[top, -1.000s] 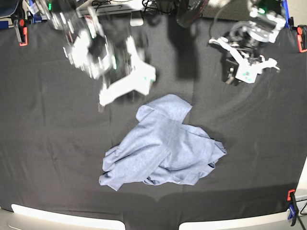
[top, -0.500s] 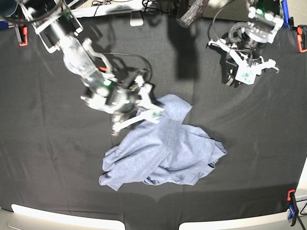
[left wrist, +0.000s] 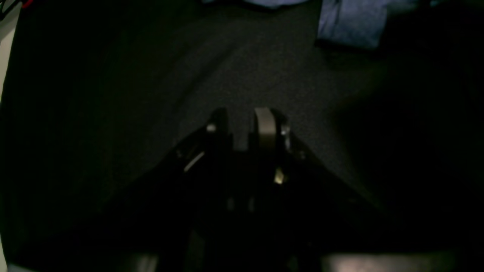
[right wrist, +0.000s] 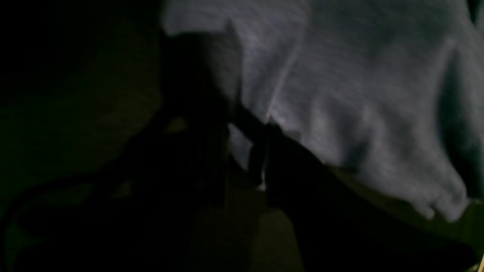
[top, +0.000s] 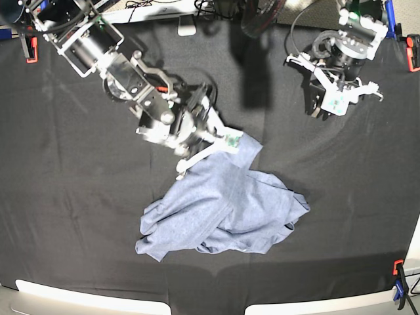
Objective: Layout the t-shirt on the table in an organized manner, then fold the t-shirt properly
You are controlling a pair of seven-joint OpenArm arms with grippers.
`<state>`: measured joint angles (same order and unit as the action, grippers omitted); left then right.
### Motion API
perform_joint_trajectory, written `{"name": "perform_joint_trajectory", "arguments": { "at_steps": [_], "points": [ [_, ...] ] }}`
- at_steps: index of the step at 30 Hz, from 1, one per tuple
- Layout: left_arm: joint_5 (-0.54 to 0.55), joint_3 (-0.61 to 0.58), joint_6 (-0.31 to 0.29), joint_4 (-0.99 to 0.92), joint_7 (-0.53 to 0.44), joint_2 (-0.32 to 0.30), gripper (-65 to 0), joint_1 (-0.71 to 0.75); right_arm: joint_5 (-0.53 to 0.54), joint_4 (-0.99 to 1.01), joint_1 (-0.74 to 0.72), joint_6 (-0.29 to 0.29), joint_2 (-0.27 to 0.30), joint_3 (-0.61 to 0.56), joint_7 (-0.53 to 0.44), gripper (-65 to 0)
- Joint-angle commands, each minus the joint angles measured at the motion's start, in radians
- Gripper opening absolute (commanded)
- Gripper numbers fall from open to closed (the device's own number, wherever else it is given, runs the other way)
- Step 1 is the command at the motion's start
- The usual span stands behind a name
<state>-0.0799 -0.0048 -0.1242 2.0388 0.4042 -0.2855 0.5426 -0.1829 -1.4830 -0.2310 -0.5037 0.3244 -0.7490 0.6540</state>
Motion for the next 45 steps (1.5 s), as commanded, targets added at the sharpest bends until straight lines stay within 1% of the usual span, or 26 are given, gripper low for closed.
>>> {"name": "perform_joint_trajectory", "arguments": {
  "at_steps": [1, 2, 3, 5, 7, 8, 10, 12, 13, 16, 18, 21, 23, 26, 29, 31, 32, 33, 34, 36, 37, 38, 40, 42, 45],
  "points": [
    [0.002, 0.004, 0.008, 0.016, -0.024, -0.006, -53.8, 0.000, -0.001, -0.011, -0.023, 0.011, -0.001, 0.010, -0.011, -54.0],
    [0.002, 0.004, 0.008, 0.016, -0.023, -0.006, -53.7, 0.000, -0.001, -0.011, -0.023, 0.011, 0.000, 0.010, -0.010, -58.7],
    [0.001, 0.004, 0.008, 0.016, -0.023, -0.006, -53.7, 0.000, -0.001, -0.012, -0.023, 0.011, 0.000, 0.010, 0.003, -65.0],
    [0.001, 0.004, 0.008, 0.016, -0.023, -0.006, -53.7, 0.000, 0.000, -0.021, -0.022, 0.015, 0.000, 0.010, 0.051, -65.0],
    [0.002, 0.004, 0.008, 0.016, -0.023, -0.006, -53.7, 0.000, 0.000, -0.071, -0.008, 0.014, 0.009, 0.010, 0.144, -65.0],
    [0.002, 0.004, 0.008, 0.016, -0.023, -0.006, -53.7, 0.001, 0.002, -0.116, 0.008, 0.014, 0.025, 0.010, 0.192, -65.0],
    [0.001, 0.004, 0.008, 0.016, -0.023, -0.006, -53.7, 0.000, 0.031, -0.240, 0.057, 0.013, 0.085, 0.010, 0.257, -65.0],
    [0.002, 0.004, 0.008, 0.016, -0.023, -0.006, -53.7, 0.000, 0.064, -0.381, 0.131, 0.013, 0.172, 0.010, 0.312, -65.0],
    [0.002, 0.004, 0.008, 0.016, -0.024, -0.006, -53.7, 0.000, 0.063, -0.449, 0.178, 0.013, 0.217, 0.011, 0.345, -65.0],
    [0.002, 0.004, 0.008, 0.016, -0.024, -0.006, -53.7, 0.000, 0.032, -0.613, 0.349, 0.014, 0.346, 0.050, 0.360, -65.0],
    [0.002, 0.004, 0.008, 0.016, -0.024, -0.006, -53.8, 0.000, 0.004, -0.693, 0.471, 0.015, 0.405, 0.115, 0.361, -65.0],
    [0.002, 0.004, 0.008, 0.016, -0.025, -0.006, -53.7, 0.000, 0.000, -0.782, 0.633, 0.018, 0.455, 0.251, 0.362, -65.0],
    [0.002, 0.004, 0.008, 0.016, -0.030, -0.006, -53.7, 0.000, 0.003, -0.824, 0.727, 0.018, 0.467, 0.354, 0.370, -65.0],
    [0.002, 0.004, 0.008, 0.016, -0.031, -0.006, -53.7, 0.000, 0.003, -0.859, 0.845, 0.018, 0.468, 0.504, 0.375, -65.0],
    [0.005, 0.004, 0.008, 0.016, -0.031, -0.006, -53.7, 0.000, 0.004, -0.863, 0.914, 0.018, 0.468, 0.627, 0.364, -65.0],
    [0.055, 0.004, 0.008, 0.016, -0.031, -0.006, -53.7, 0.000, 0.011, -0.863, 0.932, 0.019, 0.467, 0.678, 0.340, -65.0],
    [0.091, 0.004, 0.004, 0.016, -0.032, -0.006, -53.7, -0.001, 0.027, -0.863, 0.932, 0.019, 0.467, 0.692, 0.332, -65.0],
    [0.123, 0.004, -0.014, 0.016, -0.035, -0.006, -53.7, -0.002, 0.047, -0.863, 0.932, 0.019, 0.467, 0.700, 0.332, -65.0],
    [0.142, 0.004, -0.047, 0.016, -0.035, -0.006, -53.0, -0.005, 0.064, -0.863, 0.932, 0.019, 0.467, 0.704, 0.331, -65.0],
    [0.176, 0.002, -0.118, 0.016, -0.034, -0.005, -49.7, -0.020, 0.063, -0.863, 0.932, 0.019, 0.459, 0.703, 0.322, -65.0],
    [0.199, 0.002, -0.134, 0.016, -0.034, -0.005, -47.4, -0.032, 0.063, -0.863, 0.932, 0.018, 0.451, 0.703, 0.320, -65.0],
    [0.215, 0.002, -0.135, 0.016, -0.034, -0.006, -45.3, -0.046, 0.064, -0.863, 0.932, 0.018, 0.445, 0.703, 0.314, -65.0],
    [0.220, 0.002, -0.134, 0.015, -0.030, -0.006, -43.0, -0.084, 0.063, -0.863, 0.932, 0.018, 0.429, 0.703, 0.311, -65.0],
    [0.242, 0.002, -0.134, -0.003, -0.030, -0.005, -43.0, -0.129, 0.064, -0.863, 0.932, 0.018, 0.412, 0.703, 0.310, -65.0],
    [0.318, 0.000, -0.135, -0.080, -0.030, -0.005, -43.0, -0.196, 0.064, -0.863, 0.932, 0.018, 0.394, 0.703, 0.310, -65.0]
  ]
}}
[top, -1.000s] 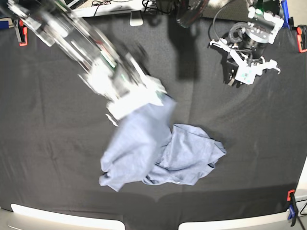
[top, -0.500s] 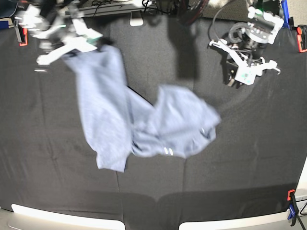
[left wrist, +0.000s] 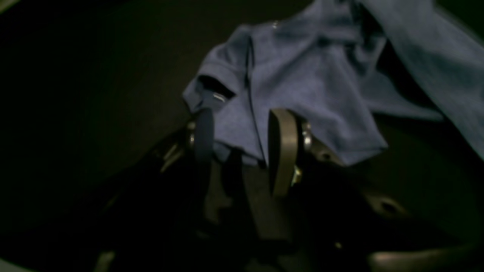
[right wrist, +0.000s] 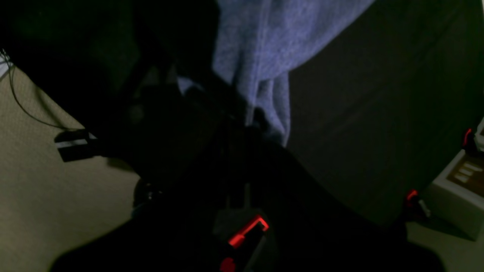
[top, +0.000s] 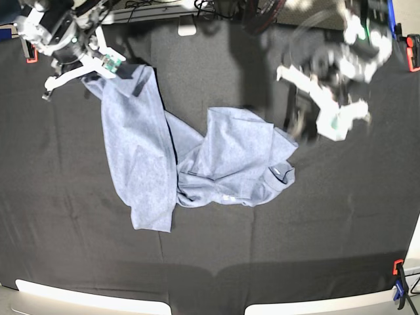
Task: Layout the t-shirt on the table in an organized manner, then fold the t-shirt properly
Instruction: 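Drag the grasped shirt edge with the right gripper toward the robot, then reach the left gripper down and grasp the shirt's hanging fabric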
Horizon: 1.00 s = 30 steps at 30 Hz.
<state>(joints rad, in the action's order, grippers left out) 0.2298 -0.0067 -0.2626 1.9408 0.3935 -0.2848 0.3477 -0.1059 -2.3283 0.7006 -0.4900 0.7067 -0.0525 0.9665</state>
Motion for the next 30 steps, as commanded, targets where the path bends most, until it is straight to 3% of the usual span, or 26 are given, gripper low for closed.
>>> {"name": "perform_joint_trajectory", "arguments": {
  "at_steps": [1, 7, 13, 20, 22, 24, 27, 29, 30],
  "points": [
    [0.016, -0.003, 0.003, -0.013, -0.019, -0.006, -43.0, -0.023, -0.013, -0.018, 0.000, 0.005, 0.007, 0.006, -0.003, -65.0],
    [0.014, -0.109, -0.019, -0.138, -0.023, -0.001, -43.0, -0.153, -0.013, -0.018, 0.001, 0.004, -0.021, 0.006, -0.009, -65.0],
    [-0.042, -0.164, -0.016, -0.277, -0.008, 0.084, -43.0, -0.271, -0.014, -0.018, 0.001, 0.004, -0.054, 0.006, -0.005, -65.0],
    [-0.083, -0.164, 0.069, -0.402, 0.005, 0.107, -43.0, -0.363, -0.013, -0.018, 0.001, 0.004, -0.064, 0.006, -0.005, -65.0],
    [-0.079, -0.164, 0.068, -0.444, 0.011, 0.107, -43.0, -0.376, -0.013, -0.018, 0.001, 0.004, -0.064, 0.006, -0.005, -65.0],
    [-0.066, -0.165, 0.047, -0.470, 0.013, 0.107, -43.0, -0.378, -0.013, -0.018, 0.000, 0.004, -0.064, 0.006, -0.006, -65.0],
    [-0.047, -0.165, -0.047, -0.469, 0.034, 0.107, -44.3, -0.378, -0.014, -0.018, 0.000, 0.004, -0.064, 0.006, -0.010, -65.0],
    [-0.031, -0.165, -0.077, -0.462, 0.033, 0.107, -51.2, -0.378, -0.014, -0.018, 0.000, 0.004, -0.064, 0.006, -0.010, -65.0],
    [-0.018, -0.165, -0.080, -0.455, 0.033, 0.107, -57.6, -0.379, -0.014, -0.018, 0.000, 0.004, -0.064, 0.006, -0.010, -65.0]
  ]
}}
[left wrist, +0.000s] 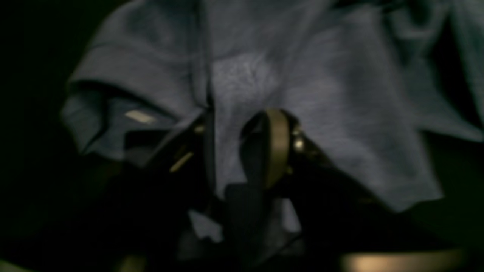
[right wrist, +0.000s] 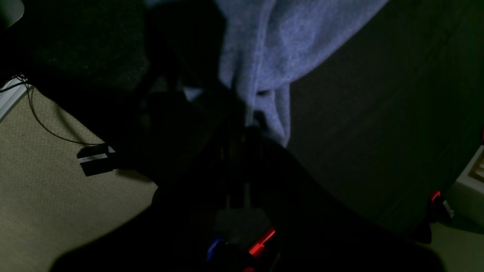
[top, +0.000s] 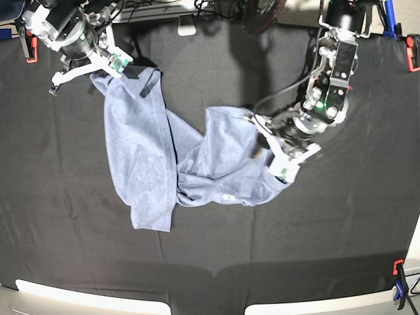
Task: Layout the t-shirt on the table in an organized manner, then fold the t-shirt properly
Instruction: 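Reach the left gripper down and grasp the shirt's hanging fabric, then lift and stretch the shirt between both grippers, swinging it across the table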
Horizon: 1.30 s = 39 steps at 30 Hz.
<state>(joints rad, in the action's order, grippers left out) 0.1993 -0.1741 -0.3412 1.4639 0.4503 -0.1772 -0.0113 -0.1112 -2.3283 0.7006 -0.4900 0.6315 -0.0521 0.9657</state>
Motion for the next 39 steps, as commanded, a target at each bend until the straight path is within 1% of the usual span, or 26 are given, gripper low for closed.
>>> {"name": "perform_joint_trajectory", "arguments": {
  "at_steps": [1, 6, 8, 10, 11, 14, 16, 20, 24, 27, 29, 31, 36, 39],
  "points": [
    [0.019, 0.003, -0.001, 0.032, -0.024, -0.002, -65.0, -0.019, -0.008, -0.018, 0.000, 0.004, 0.011, 0.006, -0.012, -65.0],
    [0.019, 0.003, 0.001, 0.153, -0.023, -0.010, -65.0, -0.019, -0.008, -0.018, 0.000, 0.004, 0.011, 0.006, -0.016, -65.0],
    [0.019, 0.004, 0.032, 0.230, -0.020, -0.023, -65.0, -0.020, -0.008, -0.018, 0.000, 0.004, 0.011, 0.006, -0.017, -65.0],
    [0.014, 0.008, 0.089, 0.312, -0.004, -0.033, -65.0, -0.026, -0.008, -0.018, 0.000, 0.004, 0.011, 0.006, -0.021, -65.0],
    [0.014, 0.012, 0.105, 0.352, 0.006, -0.038, -65.0, -0.031, -0.008, -0.018, 0.000, 0.004, 0.011, 0.006, -0.026, -65.0],
    [0.011, 0.034, 0.110, 0.444, 0.053, -0.046, -65.0, -0.069, -0.008, -0.018, 0.000, 0.004, 0.011, 0.006, -0.034, -65.0],
    [0.012, 0.054, 0.110, 0.480, 0.059, -0.045, -65.0, -0.108, -0.008, -0.018, 0.000, 0.004, 0.011, 0.006, -0.039, -65.0],
    [0.011, 0.076, 0.110, 0.493, 0.085, -0.045, -65.0, -0.200, -0.008, -0.018, 0.000, 0.004, 0.005, 0.006, -0.045, -65.0],
    [0.007, 0.076, 0.111, 0.493, 0.101, -0.071, -65.0, -0.285, -0.019, -0.018, 0.000, 0.004, -0.025, 0.006, -0.059, -65.0],
    [-0.001, 0.076, 0.150, 0.493, 0.101, -0.090, -65.0, -0.333, -0.019, -0.018, 0.000, 0.005, -0.050, 0.006, -0.069, -65.0],
    [-0.037, 0.076, 0.175, 0.493, 0.104, -0.104, -65.0, -0.364, -0.019, -0.018, -0.002, 0.005, -0.063, 0.006, -0.070, -65.0],
    [-0.047, 0.076, 0.201, 0.493, 0.104, -0.125, -65.0, -0.389, -0.019, -0.018, -0.002, 0.004, -0.073, 0.006, -0.072, -65.0],
    [-0.053, 0.076, 0.200, 0.493, 0.111, -0.188, -65.0, -0.414, -0.019, -0.018, -0.002, 0.004, -0.076, 0.006, -0.102, -65.0],
    [-0.053, 0.077, 0.201, 0.493, 0.126, -0.233, -65.0, -0.412, -0.018, -0.018, -0.006, 0.005, -0.097, 0.006, -0.136, -65.0]
  ]
}}
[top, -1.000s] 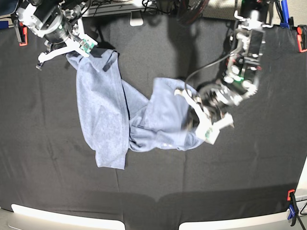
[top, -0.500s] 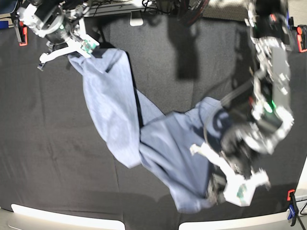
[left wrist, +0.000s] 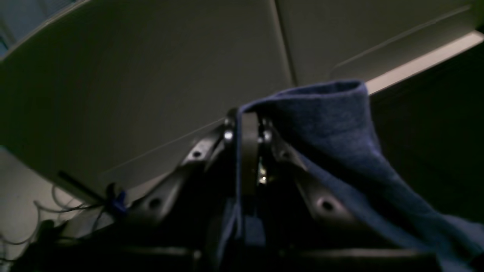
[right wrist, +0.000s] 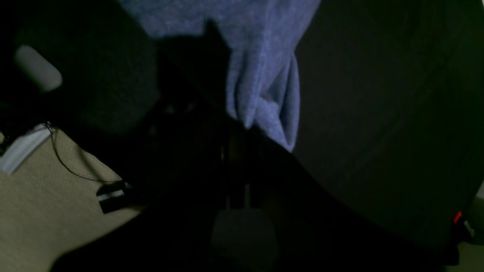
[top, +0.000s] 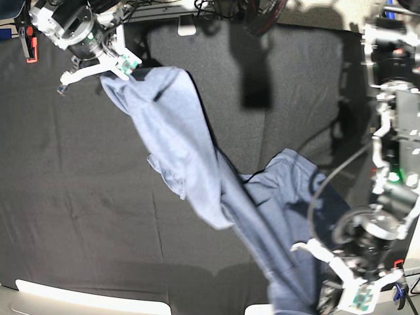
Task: Layout the t-shirt on the table in an organized manner, then fold the t-shirt properly
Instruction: 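Lift and stretch the shirt between both grippers, swinging it across the table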
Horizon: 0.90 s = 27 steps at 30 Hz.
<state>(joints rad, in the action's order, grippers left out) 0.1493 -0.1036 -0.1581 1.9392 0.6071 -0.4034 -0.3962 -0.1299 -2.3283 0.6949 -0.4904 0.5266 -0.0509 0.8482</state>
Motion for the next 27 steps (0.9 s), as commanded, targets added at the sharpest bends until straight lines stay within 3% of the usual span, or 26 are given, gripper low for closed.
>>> {"name": "perform_joint_trajectory", "arguments": {
  "at_steps": [1, 6, 14, 21, 27],
  "points": [
    [-0.007, 0.006, 0.019, 0.018, -0.028, -0.023, -65.0, -0.027, 0.001, -0.018, -0.005, 0.005, -0.004, 0.005, -0.036, -65.0],
    [-0.071, 0.007, 0.123, 0.018, -0.001, -0.101, -65.0, -0.006, 0.003, -0.018, -0.093, 0.034, -0.077, 0.005, -0.074, -65.0],
    [-0.038, 0.101, 0.126, 0.018, -0.002, -0.207, -65.0, 0.118, -0.056, -0.017, -0.313, 0.097, -0.181, 0.005, -0.082, -65.0],
    [0.066, 0.220, 0.124, 0.018, -0.013, -0.215, -65.0, 0.277, -0.080, 0.036, -0.441, 0.135, -0.183, 0.044, -0.096, -65.0],
    [0.062, 0.222, 0.122, 0.018, -0.031, -0.209, -65.0, 0.385, -0.064, 0.285, -0.591, 0.162, -0.136, 0.123, -0.143, -65.0]
  ]
}}
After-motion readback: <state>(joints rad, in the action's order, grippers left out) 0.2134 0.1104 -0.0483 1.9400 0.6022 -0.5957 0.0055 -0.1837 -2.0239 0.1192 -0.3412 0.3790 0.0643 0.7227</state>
